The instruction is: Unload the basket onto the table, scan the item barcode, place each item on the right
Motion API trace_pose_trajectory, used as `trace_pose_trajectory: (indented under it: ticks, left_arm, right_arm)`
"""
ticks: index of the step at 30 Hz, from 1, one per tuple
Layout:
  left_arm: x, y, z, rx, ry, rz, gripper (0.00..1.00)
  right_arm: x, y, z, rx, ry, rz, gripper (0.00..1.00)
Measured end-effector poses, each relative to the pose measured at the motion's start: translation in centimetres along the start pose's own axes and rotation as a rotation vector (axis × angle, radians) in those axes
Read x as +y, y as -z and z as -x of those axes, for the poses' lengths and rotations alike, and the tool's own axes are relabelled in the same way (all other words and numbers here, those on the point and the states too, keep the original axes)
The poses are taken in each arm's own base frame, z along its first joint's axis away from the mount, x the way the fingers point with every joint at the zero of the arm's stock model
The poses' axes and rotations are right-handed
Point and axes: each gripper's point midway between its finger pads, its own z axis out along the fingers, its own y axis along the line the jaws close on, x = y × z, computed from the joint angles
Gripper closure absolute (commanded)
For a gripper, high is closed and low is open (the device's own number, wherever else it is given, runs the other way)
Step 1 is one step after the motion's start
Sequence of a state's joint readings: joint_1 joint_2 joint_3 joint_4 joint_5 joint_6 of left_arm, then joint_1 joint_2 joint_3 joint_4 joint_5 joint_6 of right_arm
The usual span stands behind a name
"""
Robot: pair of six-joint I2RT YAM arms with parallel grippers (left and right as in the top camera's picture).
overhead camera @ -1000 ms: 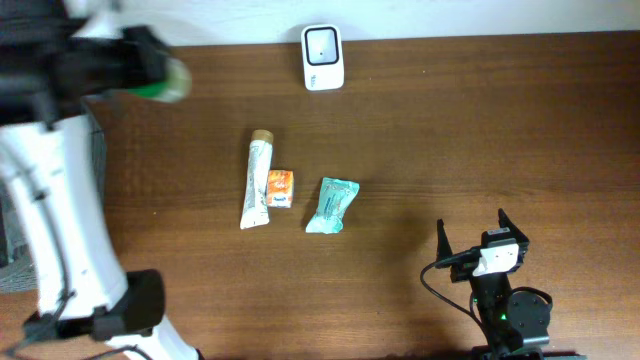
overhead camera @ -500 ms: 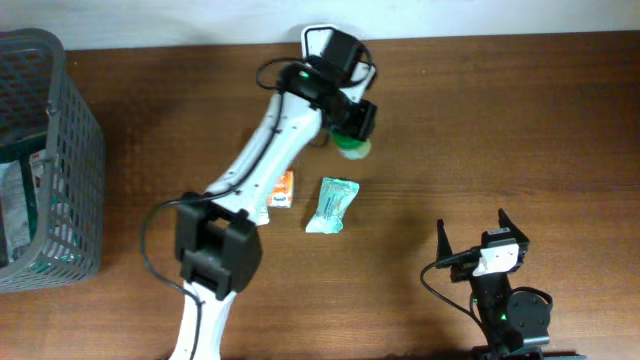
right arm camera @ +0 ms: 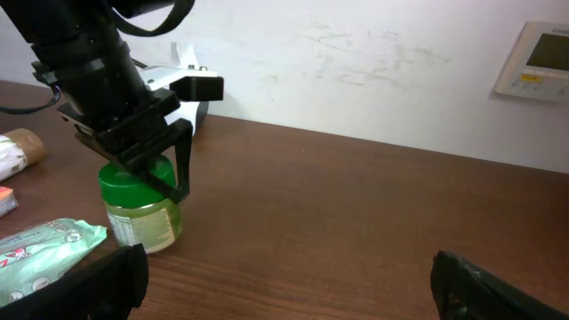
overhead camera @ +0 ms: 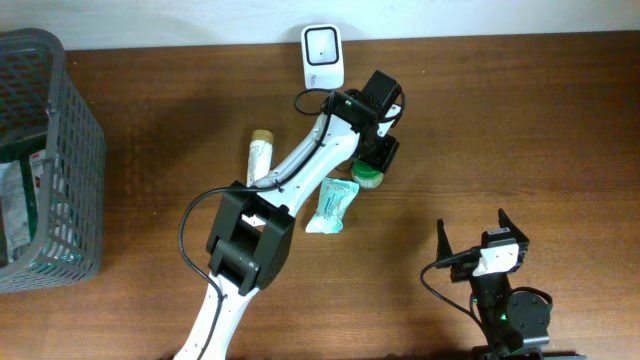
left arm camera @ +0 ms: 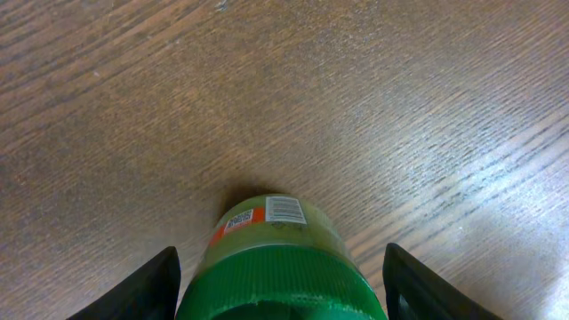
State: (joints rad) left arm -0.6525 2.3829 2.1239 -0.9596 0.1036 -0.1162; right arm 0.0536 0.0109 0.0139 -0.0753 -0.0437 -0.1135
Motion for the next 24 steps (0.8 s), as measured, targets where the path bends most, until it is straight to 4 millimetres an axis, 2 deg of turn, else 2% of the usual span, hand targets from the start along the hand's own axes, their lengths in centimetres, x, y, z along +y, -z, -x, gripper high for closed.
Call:
trace_pose_trajectory:
  ticks: [2, 3, 5, 7, 9, 10, 11, 12, 14, 15, 16, 17, 19, 20, 22, 23, 24]
  left_arm:
    - [0.0, -0.1, 0.2, -0.010, -0.001, 0.001, 0.05]
    - [0.0, -0.1, 0.4, -0.018, 0.002, 0.001, 0.01]
    - [-0.1, 0.3, 0.8, -0.022, -0.002, 0.001, 0.01]
    - [-0.1, 1.8, 1.7, -0.025, -0.002, 0.005, 0.01]
    - [-0.1, 4.7, 3.5, -0.070, -0.010, 0.008, 0.01]
    - [0.4, 8.7, 4.9, -0.118, -0.010, 0.028, 0.01]
    - [0.9, 10.9, 5.6, -0.152, -0.006, 0.044, 0.01]
    - [2.1, 14.0, 5.0, -0.145, 0.009, 0.089, 0.01]
    - [5.1, 20.7, 5.9, -0.267, 0.053, 0.175, 0.01]
    - [6.8, 23.0, 5.5, -0.296, 0.081, 0.215, 0.01]
    - [9.7, 27.4, 5.2, -0.379, 0.134, 0.282, 0.01]
    - [12.3, 30.5, 4.5, -0.425, 0.184, 0.337, 0.01]
    - [17.4, 35.7, 1.6, -0.473, 0.305, 0.442, 0.01]
    - [20.0, 37.8, -0.1, -0.484, 0.371, 0.490, 0.01]
    - [24.8, 40.7, -3.0, -0.506, 0.504, 0.566, 0.01]
    - [27.3, 41.8, -4.6, -0.514, 0.583, 0.604, 0.01]
    - [28.9, 42.5, -5.8, -0.519, 0.639, 0.629, 0.01]
  right_arm:
    - [0.0, 0.0, 0.0, 0.000, 0.000, 0.000, 0.02]
    - [0.0, 0.0, 0.0, 0.000, 0.000, 0.000, 0.01]
    - [0.0, 0.0, 0.0, 0.000, 0.000, 0.000, 0.02]
    - [0.0, 0.0, 0.0, 0.000, 0.000, 0.000, 0.02]
    - [0.0, 0.0, 0.0, 0.000, 0.000, 0.000, 0.02]
    - [0.0, 0.0, 0.0, 0.000, 0.000, 0.000, 0.02]
    - [0.0, 0.0, 0.0, 0.000, 0.000, 0.001, 0.02]
    - [0.0, 0.0, 0.0, 0.000, 0.000, 0.000, 0.02]
    - [0.0, 0.0, 0.0, 0.000, 0.000, 0.000, 0.02]
    - [0.0, 0.0, 0.0, 0.000, 0.000, 0.000, 0.02]
    - [0.0, 0.0, 0.0, 0.000, -0.001, 0.000, 0.02]
    - [0.0, 0.0, 0.0, 0.000, -0.001, 0.000, 0.02]
    - [0.0, 0.0, 0.0, 0.000, -0.001, 0.000, 0.02]
    - [0.0, 0.0, 0.0, 0.000, 0.000, 0.000, 0.01]
    - [0.0, 0.0, 0.0, 0.000, -0.001, 0.000, 0.01]
    - [0.0, 0.0, 0.0, 0.000, 0.000, 0.000, 0.02]
    - [0.0, 0.0, 0.0, 0.000, 0.000, 0.000, 0.02]
